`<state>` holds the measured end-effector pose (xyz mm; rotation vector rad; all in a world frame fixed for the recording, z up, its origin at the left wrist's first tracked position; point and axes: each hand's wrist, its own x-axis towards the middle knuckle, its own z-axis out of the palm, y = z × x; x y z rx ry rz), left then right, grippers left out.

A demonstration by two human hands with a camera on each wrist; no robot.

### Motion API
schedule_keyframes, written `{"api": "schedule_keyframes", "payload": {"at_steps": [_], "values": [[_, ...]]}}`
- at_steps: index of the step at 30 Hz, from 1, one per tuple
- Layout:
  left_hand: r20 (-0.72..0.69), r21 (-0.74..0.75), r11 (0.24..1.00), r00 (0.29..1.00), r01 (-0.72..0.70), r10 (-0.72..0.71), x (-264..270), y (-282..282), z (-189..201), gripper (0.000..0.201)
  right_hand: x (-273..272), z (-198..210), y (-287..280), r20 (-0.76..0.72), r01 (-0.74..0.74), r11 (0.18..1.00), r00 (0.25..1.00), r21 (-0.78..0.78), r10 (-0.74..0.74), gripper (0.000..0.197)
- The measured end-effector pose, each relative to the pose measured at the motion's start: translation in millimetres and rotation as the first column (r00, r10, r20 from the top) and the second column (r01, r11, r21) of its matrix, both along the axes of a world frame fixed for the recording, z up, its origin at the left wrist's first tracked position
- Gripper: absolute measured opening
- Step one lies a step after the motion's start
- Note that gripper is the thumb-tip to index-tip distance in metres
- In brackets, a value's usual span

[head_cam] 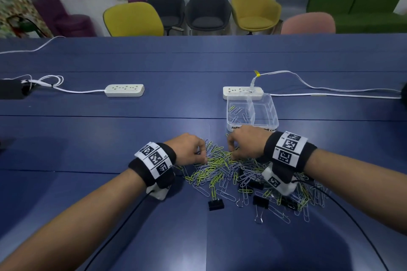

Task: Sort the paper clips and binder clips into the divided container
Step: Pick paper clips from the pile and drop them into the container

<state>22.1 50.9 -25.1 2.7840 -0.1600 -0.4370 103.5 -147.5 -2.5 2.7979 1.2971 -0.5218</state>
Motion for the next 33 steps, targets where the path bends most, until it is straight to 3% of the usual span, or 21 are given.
{"api": "schedule_keyframes", "payload": {"at_steps": [6,11,13,15,17,20,23,28,31,33], "values": [[-0.025,-0.202,0.977,0.997,-0.074,0.07,-2.1,10.7,2.4,0.016,2.1,0.3,-5.3,-0.016,-0.05,0.997,0.999,0.067,0.051,0.015],[0.02,-0.376,0.917,0.988,-0.133,0.152,-5.4,18.6,0.8,0.016,6.0,12.6,-8.0,-0.155,0.004,0.99,0.988,0.141,0.018,0.023],[0.013,-0.457,0.873,0.98,-0.17,0.198,-6.0,17.6,1.3,0.017,6.2,13.7,-9.1,-0.193,0.029,0.981,0.981,0.192,0.008,0.026],[-0.005,-0.602,0.771,0.966,-0.208,0.257,-5.8,16.4,3.3,0.023,5.8,14.4,-9.5,-0.292,0.105,0.959,0.956,0.264,-0.024,0.029],[-0.025,-0.716,0.66,0.953,-0.227,0.301,-5.5,14.4,8.0,0.03,6.3,13.2,-9.4,-0.494,0.272,0.908,0.865,0.318,-0.086,0.031],[-0.102,-0.819,0.505,0.936,-0.271,0.336,-2.4,10.9,15.9,0.028,9.8,10.2,-8.8,-0.8,0.53,0.794,0.592,0.297,-0.096,0.026],[-0.151,-0.851,0.435,0.93,-0.294,0.335,4.6,7.4,21.5,0.036,16.7,13.6,-8.4,-0.867,0.606,0.746,0.492,0.277,-0.077,0.026],[-0.179,-0.842,0.436,0.927,-0.317,0.328,29.3,-4.1,28.0,0.035,42.3,27.3,-15.0,-0.85,0.683,0.666,0.508,0.298,-0.141,0.025],[-0.195,-0.836,0.428,0.915,-0.343,0.353,48.9,-13.0,33.4,0.035,62.9,36.6,-16.5,-0.746,0.703,0.646,0.594,0.298,-0.301,0.021],[-0.196,-0.808,0.466,0.911,-0.36,0.364,62.8,-21.2,37.5,0.033,72.8,40.2,-13.6,-0.66,0.691,0.672,0.639,0.265,-0.396,0.019]]}}
